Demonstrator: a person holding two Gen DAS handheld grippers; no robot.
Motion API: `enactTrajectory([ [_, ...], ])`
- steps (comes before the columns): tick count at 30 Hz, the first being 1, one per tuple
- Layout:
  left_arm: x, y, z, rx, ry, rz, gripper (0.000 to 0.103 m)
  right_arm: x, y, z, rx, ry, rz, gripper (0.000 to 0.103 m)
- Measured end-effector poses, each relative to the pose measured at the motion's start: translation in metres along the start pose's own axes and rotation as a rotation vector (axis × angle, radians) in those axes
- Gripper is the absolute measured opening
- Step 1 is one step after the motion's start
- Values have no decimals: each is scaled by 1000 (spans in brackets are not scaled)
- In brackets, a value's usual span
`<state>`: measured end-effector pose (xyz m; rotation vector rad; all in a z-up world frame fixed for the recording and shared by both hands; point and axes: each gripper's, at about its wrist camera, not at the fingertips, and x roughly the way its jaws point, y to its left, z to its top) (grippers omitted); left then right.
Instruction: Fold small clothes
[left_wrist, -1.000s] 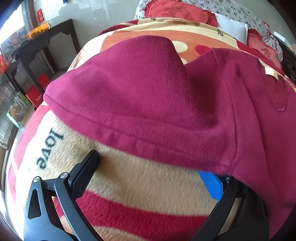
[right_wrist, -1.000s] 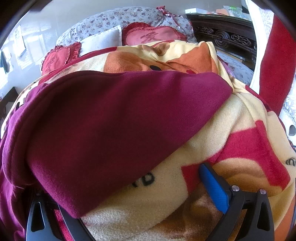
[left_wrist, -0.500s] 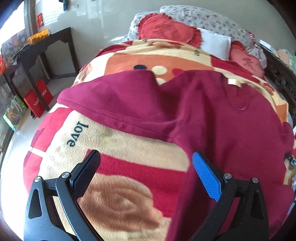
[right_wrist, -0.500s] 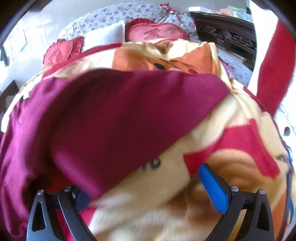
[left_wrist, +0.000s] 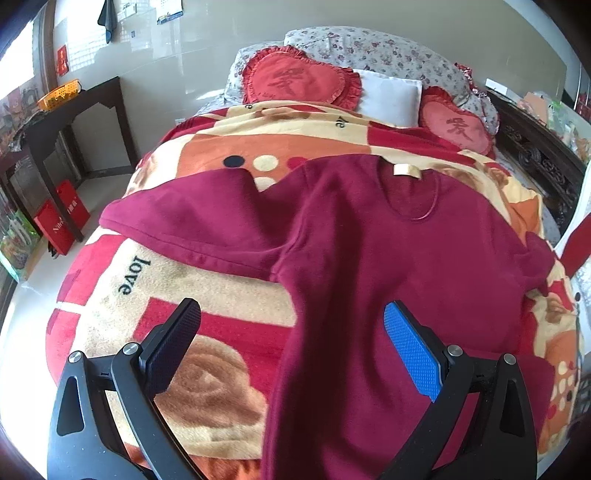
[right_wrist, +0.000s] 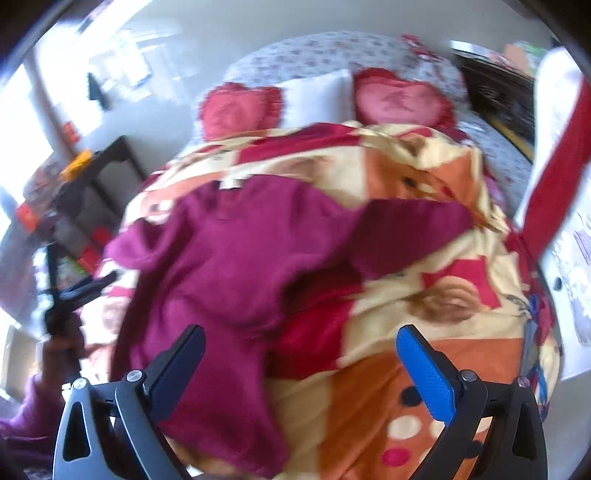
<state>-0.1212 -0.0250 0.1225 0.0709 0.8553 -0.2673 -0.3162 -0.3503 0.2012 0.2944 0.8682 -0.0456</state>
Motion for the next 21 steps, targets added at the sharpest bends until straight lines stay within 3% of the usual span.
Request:
enactTrajectory([
  [4, -5, -3, 3, 4, -8, -1, 100, 7, 39, 11, -35, -32, 54, 103],
  [8, -6, -2, 6, 7, -13, 8, 100, 40, 64, 26, -3, -32, 79, 103],
  [14, -1, 4, 11, -19, -6, 2, 100, 89, 93, 43, 21, -104, -17, 103],
  [21, 10, 7, 13, -25, 3, 4, 100, 131, 109, 52, -14, -97, -106, 103],
])
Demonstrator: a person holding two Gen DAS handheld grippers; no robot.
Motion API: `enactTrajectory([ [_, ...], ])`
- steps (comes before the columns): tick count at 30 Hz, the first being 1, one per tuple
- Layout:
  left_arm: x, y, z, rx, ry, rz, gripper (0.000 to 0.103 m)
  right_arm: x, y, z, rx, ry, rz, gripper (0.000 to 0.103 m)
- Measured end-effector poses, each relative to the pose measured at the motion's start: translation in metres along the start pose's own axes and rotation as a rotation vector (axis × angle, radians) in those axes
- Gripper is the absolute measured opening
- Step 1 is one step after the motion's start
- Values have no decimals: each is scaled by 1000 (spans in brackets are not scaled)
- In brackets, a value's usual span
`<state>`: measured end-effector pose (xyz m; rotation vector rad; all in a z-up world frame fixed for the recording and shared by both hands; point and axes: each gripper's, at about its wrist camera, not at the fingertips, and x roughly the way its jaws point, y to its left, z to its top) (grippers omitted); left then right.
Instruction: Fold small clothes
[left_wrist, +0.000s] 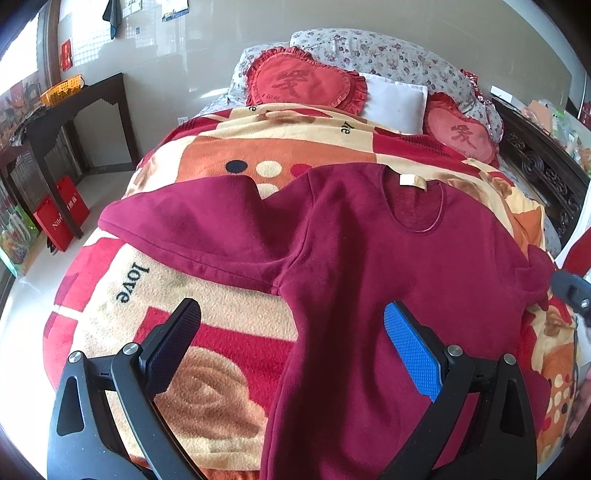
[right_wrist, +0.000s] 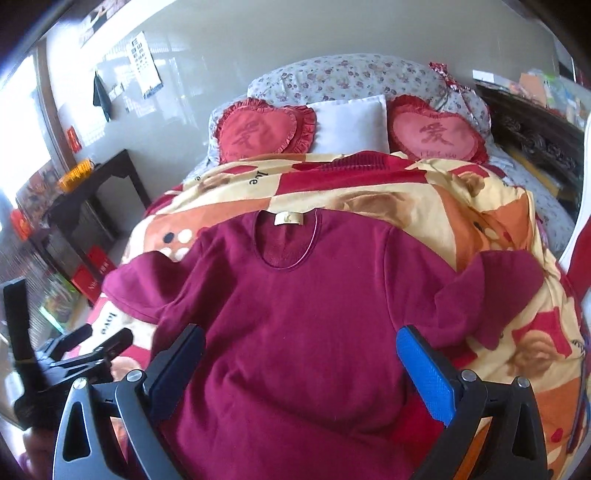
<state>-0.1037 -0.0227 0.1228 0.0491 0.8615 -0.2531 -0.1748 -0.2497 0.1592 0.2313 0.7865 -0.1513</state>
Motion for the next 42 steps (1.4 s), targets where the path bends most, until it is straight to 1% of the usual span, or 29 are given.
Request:
enactTrajectory([
  [4, 10, 0, 1, -22, 14, -14, 100, 17, 4, -2, 6, 7, -54, 103],
  [9, 20, -2, 2, -13, 22, -5, 100, 38, 8, -5, 19, 47, -54, 103],
  [15, 30, -1, 1, -13, 39, -1, 100, 53, 15, -8, 13, 78, -63, 103],
  [28, 41, 2, 0, -15, 50, 19, 100, 69, 22, -8, 6, 109, -74, 103],
  [42, 44, 0, 1, -7, 57, 25, 100, 74, 20, -6, 8, 116, -82, 103],
])
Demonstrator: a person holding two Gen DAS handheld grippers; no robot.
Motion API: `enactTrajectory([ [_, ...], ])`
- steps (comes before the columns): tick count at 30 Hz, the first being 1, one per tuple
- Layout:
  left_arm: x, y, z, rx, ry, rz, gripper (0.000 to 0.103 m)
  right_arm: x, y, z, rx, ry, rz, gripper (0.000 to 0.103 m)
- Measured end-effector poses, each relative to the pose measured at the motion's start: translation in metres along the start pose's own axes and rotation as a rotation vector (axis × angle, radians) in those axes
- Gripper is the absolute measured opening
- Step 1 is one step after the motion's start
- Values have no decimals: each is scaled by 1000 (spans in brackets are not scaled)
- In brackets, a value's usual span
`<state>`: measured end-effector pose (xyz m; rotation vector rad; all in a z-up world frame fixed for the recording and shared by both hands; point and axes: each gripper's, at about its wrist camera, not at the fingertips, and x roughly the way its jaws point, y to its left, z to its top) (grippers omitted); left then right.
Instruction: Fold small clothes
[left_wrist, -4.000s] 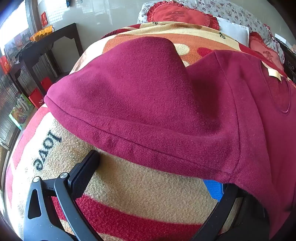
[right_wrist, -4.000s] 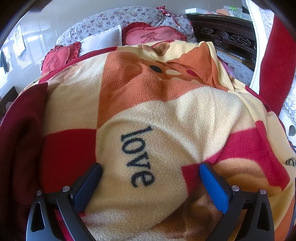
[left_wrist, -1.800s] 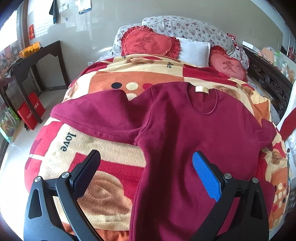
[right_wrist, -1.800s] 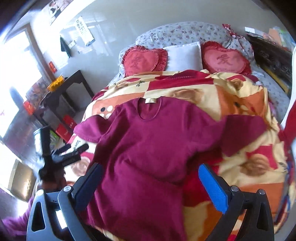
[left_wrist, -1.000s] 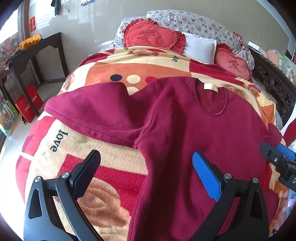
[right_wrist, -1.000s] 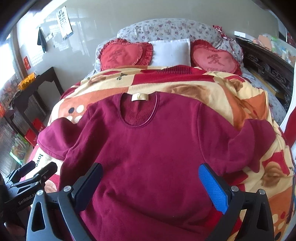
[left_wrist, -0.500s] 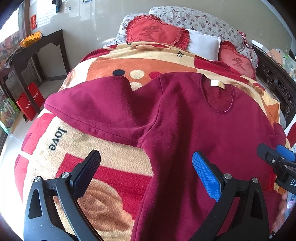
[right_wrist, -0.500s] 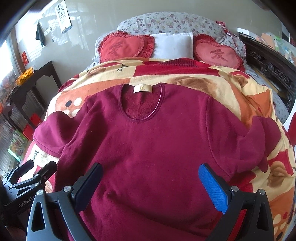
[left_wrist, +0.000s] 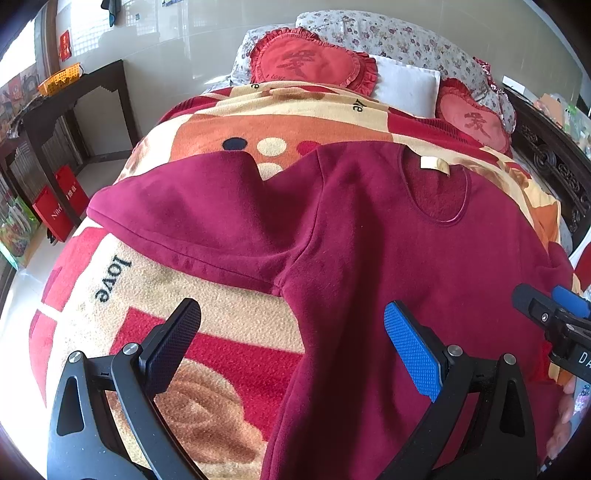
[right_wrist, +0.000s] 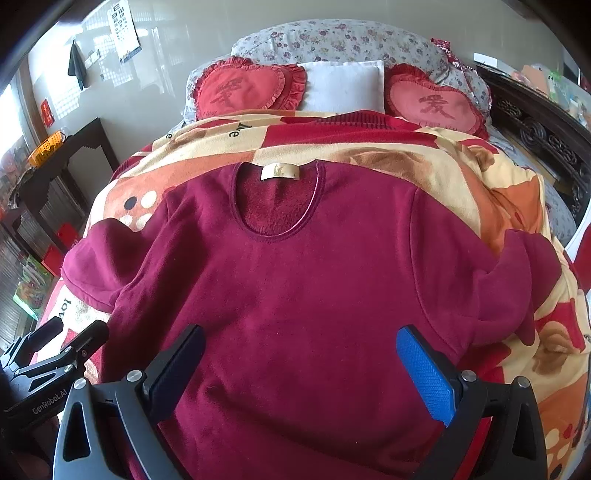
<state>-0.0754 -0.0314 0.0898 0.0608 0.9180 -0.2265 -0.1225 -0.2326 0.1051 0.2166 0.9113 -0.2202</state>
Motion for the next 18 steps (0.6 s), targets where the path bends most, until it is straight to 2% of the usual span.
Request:
enactTrajectory([
  [18, 6, 18, 2, -34, 11, 3, 100, 11, 5, 1, -9, 18, -12, 103],
])
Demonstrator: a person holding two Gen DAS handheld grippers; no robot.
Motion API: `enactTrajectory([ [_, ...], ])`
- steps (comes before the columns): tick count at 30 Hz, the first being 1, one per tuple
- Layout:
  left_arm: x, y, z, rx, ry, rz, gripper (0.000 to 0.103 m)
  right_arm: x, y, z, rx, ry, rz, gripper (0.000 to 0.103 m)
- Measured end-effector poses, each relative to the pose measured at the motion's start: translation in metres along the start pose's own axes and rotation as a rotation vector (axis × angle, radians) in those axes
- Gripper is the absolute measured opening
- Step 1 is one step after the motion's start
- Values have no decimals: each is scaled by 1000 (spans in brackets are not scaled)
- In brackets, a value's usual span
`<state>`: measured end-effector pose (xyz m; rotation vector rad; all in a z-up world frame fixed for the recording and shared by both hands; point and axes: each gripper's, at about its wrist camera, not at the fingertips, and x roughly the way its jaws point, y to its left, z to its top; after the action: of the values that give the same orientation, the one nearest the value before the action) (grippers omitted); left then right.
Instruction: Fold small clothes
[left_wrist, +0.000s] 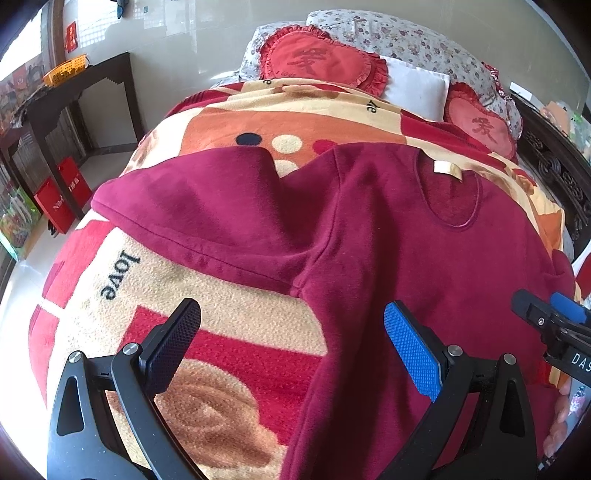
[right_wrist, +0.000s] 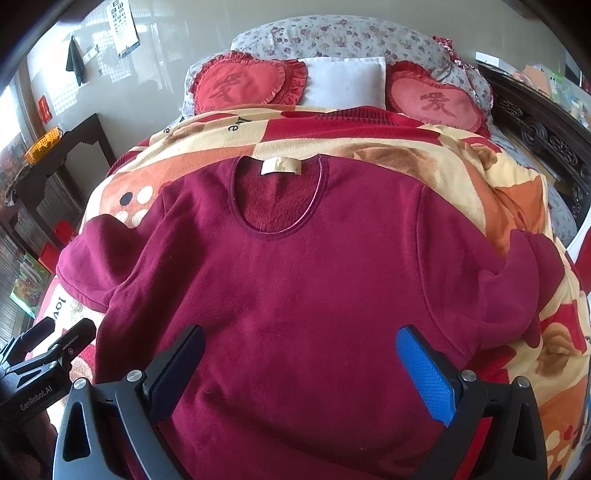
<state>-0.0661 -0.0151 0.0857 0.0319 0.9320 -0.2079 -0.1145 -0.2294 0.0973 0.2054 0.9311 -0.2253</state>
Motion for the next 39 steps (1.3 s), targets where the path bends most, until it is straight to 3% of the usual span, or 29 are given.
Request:
enactTrajectory([
  [8, 5, 32, 12, -67, 4, 10, 100, 6, 3, 2, -8, 12, 4, 103],
  [18, 20, 119, 40, -232, 10, 53, 100, 18, 16, 7, -42, 25, 10, 103],
  [23, 39, 178, 59, -370, -8, 87, 100, 25, 18, 6, -34, 50, 35, 103],
  [28, 71, 229, 71, -554, 14, 12, 89, 31, 24, 5, -34, 80, 73, 103],
  [32, 94, 248, 75, -636, 23, -12, 87, 32, 30, 5, -49, 88, 85, 103],
  [37, 111, 253, 78, -653, 22, 8, 87, 34, 36, 6, -64, 101, 97, 103],
  [39, 114, 252, 83, -645, 15, 1, 78, 35, 36, 6, -63, 100, 96, 103],
])
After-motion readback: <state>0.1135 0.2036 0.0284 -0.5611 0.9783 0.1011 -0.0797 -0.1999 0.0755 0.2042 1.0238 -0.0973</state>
